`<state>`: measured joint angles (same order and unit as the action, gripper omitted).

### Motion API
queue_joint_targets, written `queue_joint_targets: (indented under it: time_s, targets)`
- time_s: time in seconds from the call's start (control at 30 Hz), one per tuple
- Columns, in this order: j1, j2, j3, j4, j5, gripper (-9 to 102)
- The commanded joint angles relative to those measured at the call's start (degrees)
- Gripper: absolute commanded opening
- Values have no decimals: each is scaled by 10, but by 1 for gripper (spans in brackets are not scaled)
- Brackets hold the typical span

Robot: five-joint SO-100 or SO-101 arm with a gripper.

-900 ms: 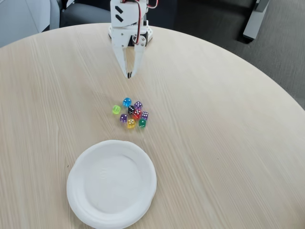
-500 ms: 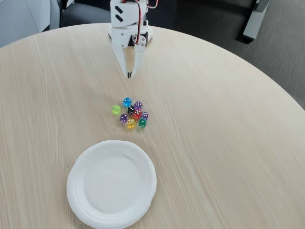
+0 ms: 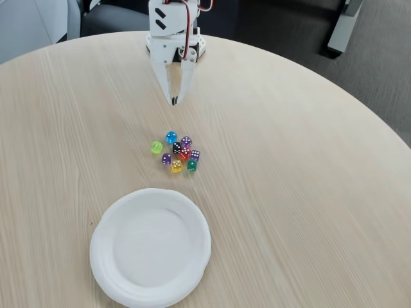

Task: Pick a purple dice and put it in the plate.

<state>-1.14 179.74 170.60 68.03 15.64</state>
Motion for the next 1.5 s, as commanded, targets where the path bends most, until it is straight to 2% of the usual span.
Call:
queue_joint_targets:
  time_s: [0.0, 0.63, 0.77, 1.0, 1.2, 1.47]
  targets:
    - [2, 6, -3, 2, -3, 1]
    - [2, 6, -3, 2, -4, 1]
    - [2, 6, -3, 2, -5, 4]
    - [2, 6, -3, 3, -12, 0]
    - [10, 6, -3, -2, 62, 0]
    - [3, -2, -7, -3, 102, 0]
